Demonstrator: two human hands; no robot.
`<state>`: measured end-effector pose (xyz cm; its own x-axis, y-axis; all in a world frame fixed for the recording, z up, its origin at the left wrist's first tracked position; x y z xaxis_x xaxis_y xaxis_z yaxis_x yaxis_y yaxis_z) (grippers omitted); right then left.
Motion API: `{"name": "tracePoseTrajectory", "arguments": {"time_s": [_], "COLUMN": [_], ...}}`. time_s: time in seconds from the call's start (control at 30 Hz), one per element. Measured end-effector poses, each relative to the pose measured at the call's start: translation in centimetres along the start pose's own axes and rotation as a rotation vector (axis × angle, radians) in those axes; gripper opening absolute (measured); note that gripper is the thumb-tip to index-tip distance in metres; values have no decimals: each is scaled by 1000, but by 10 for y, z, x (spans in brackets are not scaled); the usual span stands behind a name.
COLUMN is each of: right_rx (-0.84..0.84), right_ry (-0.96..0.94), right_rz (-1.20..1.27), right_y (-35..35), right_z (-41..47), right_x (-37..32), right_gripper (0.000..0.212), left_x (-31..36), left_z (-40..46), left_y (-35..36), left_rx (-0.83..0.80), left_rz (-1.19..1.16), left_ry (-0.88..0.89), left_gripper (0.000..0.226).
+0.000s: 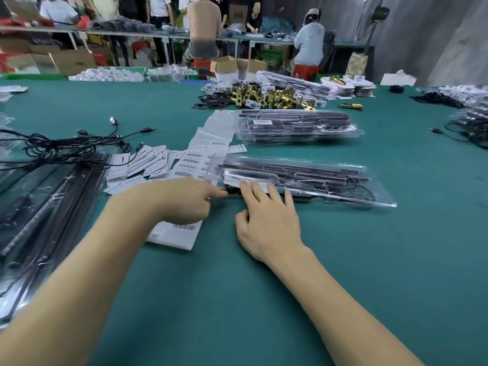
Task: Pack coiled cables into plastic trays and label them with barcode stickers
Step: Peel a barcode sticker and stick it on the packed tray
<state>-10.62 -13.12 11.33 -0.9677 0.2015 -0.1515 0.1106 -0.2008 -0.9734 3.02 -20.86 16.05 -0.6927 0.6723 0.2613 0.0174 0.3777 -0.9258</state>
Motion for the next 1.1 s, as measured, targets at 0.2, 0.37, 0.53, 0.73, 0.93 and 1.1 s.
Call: {"name": "tracePoseTrajectory", "arguments": {"time_s": [0.2,0.37,0.53,0.73,0.93,1.1], "right_rx": [2,-8,-35,-47,-52,-54], "right_ry": [-7,-35,-58,-65,-104,-106], "right_rz": [7,-24,-36,-52,-47,-32], "right_y": [0,-3,-4,-5,-6,-3], "right_z": [-1,1,4,5,8,9], "right_x": [-5,-9,-10,-10,-13,-13], "right_gripper": [64,63,61,63,61,62], "left_x": [-10,-15,-16,-15,-15,-14], "left_z": [-6,0,-1,1,0,-1], "left_y": [5,5,7,6,6,5], "left_rx": [31,85,89,101,106,125], "left_rz": [-40,-70,-87,-78,-85,-127], "left_ry": [-33,-20,-16,-9,-13,-45], "left_gripper": [64,61,62,61,58,53]}}
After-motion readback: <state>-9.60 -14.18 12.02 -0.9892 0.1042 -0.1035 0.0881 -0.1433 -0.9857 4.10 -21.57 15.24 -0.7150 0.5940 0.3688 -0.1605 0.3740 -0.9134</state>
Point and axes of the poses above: each hand's wrist, its own z-axis towards the middle knuckle, its own y-axis out of the palm, x = y × z, the point moved 4 cm from there along z, towards the middle knuckle, and after that the axes turned 3 degrees about y, right-handed, at the moved point
